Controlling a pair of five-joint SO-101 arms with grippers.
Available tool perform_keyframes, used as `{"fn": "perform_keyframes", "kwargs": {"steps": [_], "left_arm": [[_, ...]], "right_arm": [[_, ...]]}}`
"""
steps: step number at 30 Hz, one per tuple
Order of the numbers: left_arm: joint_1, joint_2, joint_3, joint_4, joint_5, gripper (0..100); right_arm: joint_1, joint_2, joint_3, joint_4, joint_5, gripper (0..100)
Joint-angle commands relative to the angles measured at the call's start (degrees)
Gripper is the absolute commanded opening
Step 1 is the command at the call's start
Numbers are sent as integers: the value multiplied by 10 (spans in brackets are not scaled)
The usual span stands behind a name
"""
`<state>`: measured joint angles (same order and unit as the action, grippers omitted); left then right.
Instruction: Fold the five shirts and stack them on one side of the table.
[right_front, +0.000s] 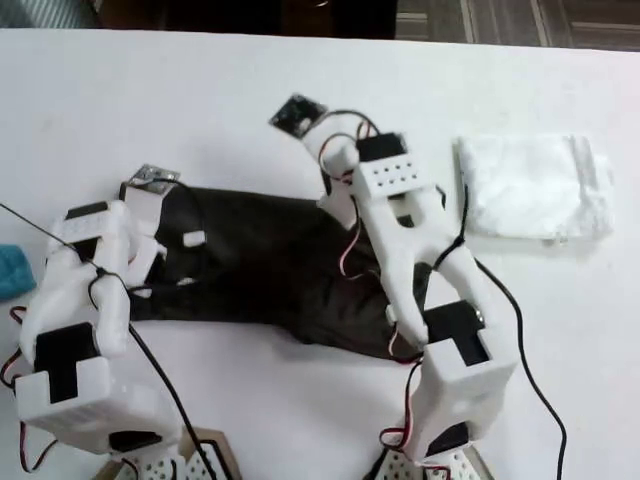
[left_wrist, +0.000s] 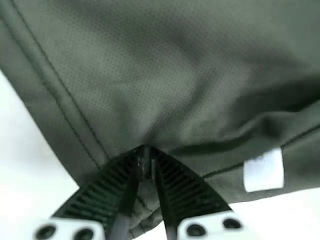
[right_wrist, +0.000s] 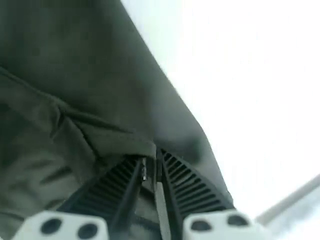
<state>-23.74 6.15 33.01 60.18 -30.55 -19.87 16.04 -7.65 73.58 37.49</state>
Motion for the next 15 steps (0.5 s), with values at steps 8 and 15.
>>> {"fn": "perform_keyframes", "kwargs": {"steps": [8, 15], "left_arm": [[-18, 0, 1, -13, -4, 27], [-18, 0, 1, -13, -4, 27]], "right_arm": [[6, -41, -46, 94, -4, 142], [0, -46, 42, 131, -3, 20]]}}
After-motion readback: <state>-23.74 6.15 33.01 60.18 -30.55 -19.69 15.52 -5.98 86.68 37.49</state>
